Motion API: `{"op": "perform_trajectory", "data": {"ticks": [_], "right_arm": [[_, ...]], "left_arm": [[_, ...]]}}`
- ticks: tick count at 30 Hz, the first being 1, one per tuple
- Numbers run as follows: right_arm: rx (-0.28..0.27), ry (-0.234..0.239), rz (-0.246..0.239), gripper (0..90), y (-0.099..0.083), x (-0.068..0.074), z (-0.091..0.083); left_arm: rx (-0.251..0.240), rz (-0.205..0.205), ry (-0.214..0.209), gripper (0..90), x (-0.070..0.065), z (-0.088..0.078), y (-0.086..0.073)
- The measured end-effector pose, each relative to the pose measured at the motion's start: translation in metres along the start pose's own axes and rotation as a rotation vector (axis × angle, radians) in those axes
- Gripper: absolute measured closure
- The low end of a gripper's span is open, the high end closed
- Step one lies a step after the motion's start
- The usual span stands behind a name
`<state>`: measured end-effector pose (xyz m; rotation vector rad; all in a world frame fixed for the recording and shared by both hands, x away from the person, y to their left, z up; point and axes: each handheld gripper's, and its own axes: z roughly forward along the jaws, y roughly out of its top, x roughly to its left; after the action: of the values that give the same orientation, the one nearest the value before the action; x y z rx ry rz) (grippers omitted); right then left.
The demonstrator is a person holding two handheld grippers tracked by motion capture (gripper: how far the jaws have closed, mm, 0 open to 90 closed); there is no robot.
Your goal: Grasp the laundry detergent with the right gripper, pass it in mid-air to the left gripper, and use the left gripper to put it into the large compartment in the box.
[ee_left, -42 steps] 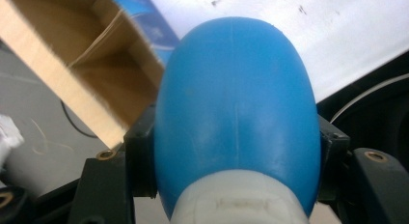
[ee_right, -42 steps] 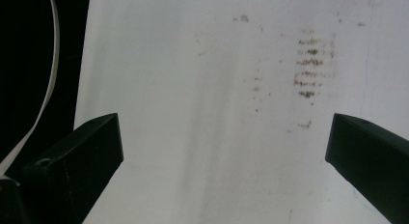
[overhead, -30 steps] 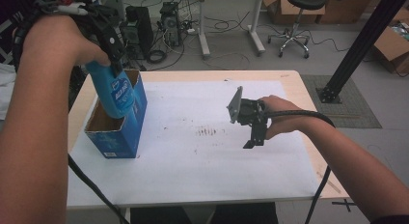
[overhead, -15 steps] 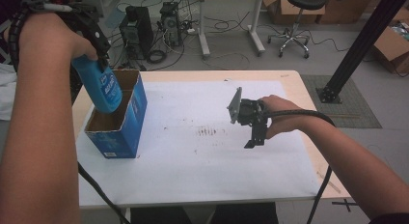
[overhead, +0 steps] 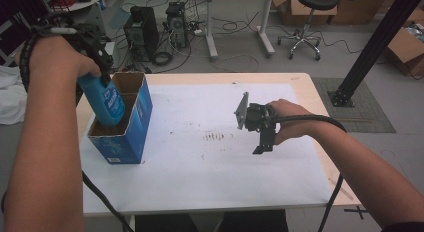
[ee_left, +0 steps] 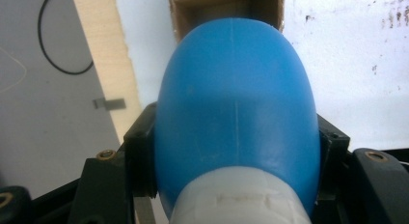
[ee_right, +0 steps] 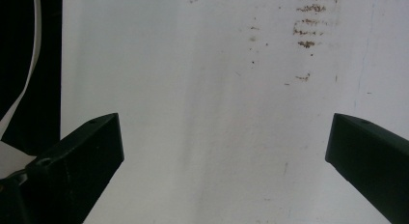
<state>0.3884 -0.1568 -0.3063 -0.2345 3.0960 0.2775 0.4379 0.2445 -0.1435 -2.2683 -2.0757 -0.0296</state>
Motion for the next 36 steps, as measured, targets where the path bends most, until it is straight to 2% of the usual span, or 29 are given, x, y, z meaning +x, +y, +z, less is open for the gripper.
{"op": "perform_trajectory", "data": {"ticks": [11, 20, 24, 36], "right_arm": [[-0.003, -0.007, 0.009, 0.0, -0.002, 0.003, -0.002], [0.001, 0.001, 0.013, 0.0, -0.004, 0.003, 0.002], [0.001, 0.0, 0.014, 0.0, -0.004, 0.002, 0.003], [-0.001, 0.004, 0.018, 0.0, -0.004, 0.001, 0.006]], "left_arm": [[0.046, 0.014, -0.01, 38.1, -0.006, 0.052, 0.009], [0.049, 0.009, -0.01, 38.1, -0.006, 0.09, 0.014], [0.062, 0.013, -0.021, 38.1, -0.006, 0.101, 0.016], [0.07, 0.023, -0.015, 38.1, -0.005, 0.128, 0.019]]}}
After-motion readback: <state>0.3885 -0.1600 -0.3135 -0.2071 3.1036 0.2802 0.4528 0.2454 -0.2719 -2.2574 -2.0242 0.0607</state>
